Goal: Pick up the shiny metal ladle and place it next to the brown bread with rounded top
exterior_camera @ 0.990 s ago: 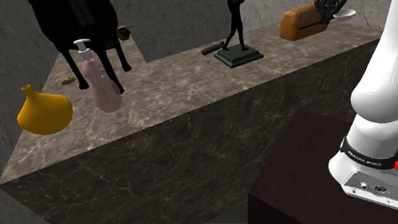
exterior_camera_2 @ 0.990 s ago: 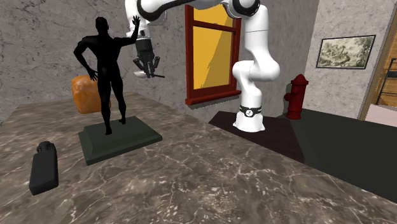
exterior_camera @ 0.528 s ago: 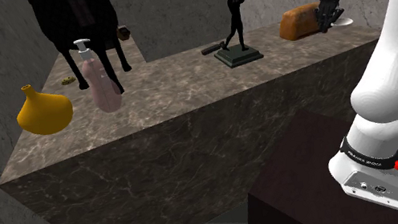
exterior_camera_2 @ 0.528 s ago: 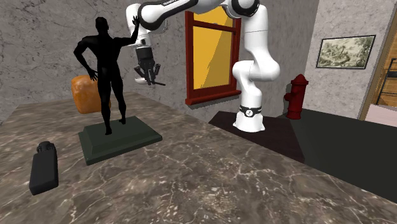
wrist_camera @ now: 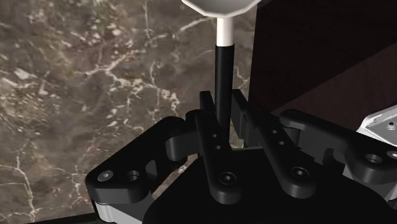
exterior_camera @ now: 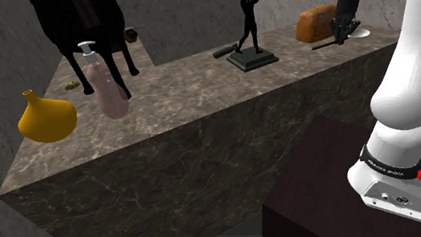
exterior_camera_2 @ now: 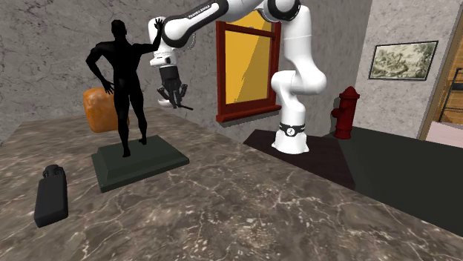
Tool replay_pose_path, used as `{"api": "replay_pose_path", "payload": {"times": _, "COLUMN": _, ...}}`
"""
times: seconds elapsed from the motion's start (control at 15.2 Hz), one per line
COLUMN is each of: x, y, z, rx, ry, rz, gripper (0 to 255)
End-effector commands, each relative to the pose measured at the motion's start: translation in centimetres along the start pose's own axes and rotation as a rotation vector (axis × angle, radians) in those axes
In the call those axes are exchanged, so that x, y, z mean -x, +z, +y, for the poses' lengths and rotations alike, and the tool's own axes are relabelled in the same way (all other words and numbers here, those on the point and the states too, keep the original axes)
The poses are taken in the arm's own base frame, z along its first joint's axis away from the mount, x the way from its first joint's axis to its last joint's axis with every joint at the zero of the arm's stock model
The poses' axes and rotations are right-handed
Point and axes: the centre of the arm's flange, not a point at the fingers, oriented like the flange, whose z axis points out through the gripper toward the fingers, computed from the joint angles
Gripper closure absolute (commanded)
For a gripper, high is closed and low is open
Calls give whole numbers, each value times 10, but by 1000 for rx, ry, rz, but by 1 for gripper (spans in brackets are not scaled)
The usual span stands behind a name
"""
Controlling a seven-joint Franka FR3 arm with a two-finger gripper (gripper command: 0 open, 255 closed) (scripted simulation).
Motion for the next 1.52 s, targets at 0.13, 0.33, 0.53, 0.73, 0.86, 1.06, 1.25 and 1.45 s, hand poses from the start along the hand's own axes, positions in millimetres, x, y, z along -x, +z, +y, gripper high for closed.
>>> {"api": "replay_pose_path", "payload": {"times": 0.13, "x": 3, "y": 22, "z": 2, "rx": 0, "ry": 0, "rz": 0, "gripper": 255}}
{"api": "replay_pose_path", "payload": {"times": 0.33, "x": 4, "y": 37, "z": 3, "rx": 0, "ry": 0, "rz": 0, "gripper": 255}}
{"api": "replay_pose_path", "payload": {"times": 0.53, "x": 6, "y": 53, "z": 5, "rx": 0, "ry": 0, "rz": 0, "gripper": 255}}
{"api": "replay_pose_path", "payload": {"times": 0.73, "x": 6, "y": 53, "z": 5, "rx": 0, "ry": 0, "rz": 0, "gripper": 255}}
{"api": "replay_pose_path", "payload": {"times": 0.86, "x": 6, "y": 53, "z": 5, "rx": 0, "ry": 0, "rz": 0, "gripper": 255}}
{"api": "replay_pose_path", "payload": {"times": 1.06, "x": 6, "y": 53, "z": 5, "rx": 0, "ry": 0, "rz": 0, "gripper": 0}}
{"api": "replay_pose_path", "payload": {"times": 1.25, "x": 6, "y": 53, "z": 5, "rx": 0, "ry": 0, "rz": 0, "gripper": 0}}
{"api": "replay_pose_path", "payload": {"times": 1.45, "x": 6, "y": 39, "z": 5, "rx": 0, "ry": 0, "rz": 0, "gripper": 0}}
